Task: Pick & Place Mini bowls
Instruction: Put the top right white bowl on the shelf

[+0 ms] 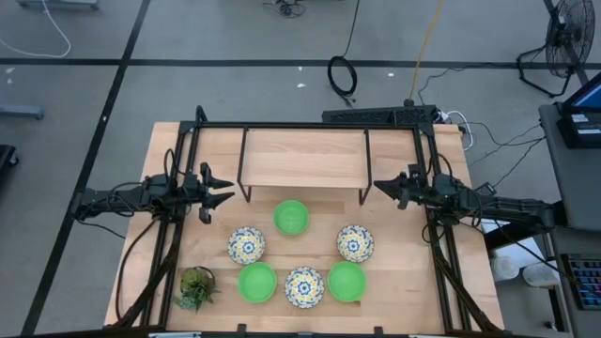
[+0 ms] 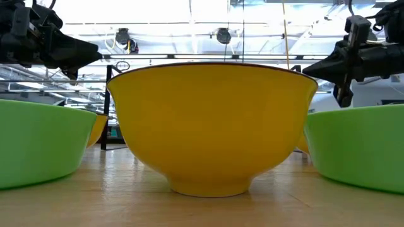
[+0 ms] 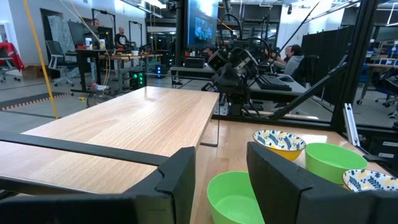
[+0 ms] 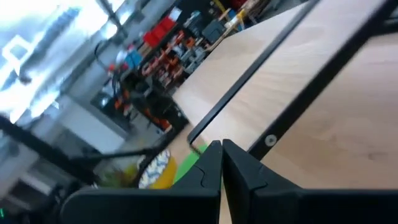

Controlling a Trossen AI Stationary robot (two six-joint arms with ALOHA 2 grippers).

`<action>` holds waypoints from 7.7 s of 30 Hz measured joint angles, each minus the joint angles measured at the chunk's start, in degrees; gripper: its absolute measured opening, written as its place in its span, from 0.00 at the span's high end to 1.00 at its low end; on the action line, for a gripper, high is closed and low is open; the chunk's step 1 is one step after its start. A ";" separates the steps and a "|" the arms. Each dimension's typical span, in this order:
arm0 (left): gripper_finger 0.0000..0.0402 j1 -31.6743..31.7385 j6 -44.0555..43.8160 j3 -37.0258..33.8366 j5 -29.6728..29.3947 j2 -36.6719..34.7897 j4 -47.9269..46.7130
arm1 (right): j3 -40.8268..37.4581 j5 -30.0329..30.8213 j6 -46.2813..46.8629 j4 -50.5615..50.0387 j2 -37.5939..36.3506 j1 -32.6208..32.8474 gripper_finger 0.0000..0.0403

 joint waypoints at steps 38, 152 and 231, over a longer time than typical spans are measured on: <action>0.63 -0.01 0.00 0.00 -0.01 0.00 0.01 | -0.02 -13.07 -35.17 25.66 2.68 10.27 1.00; 0.63 0.00 0.00 0.00 -0.06 0.00 -0.05 | 62.38 -2.91 -30.92 -17.39 56.20 18.65 1.00; 0.63 -0.01 0.00 0.00 -0.06 0.01 -0.07 | 108.61 -19.30 -37.47 -93.89 96.66 -28.47 0.73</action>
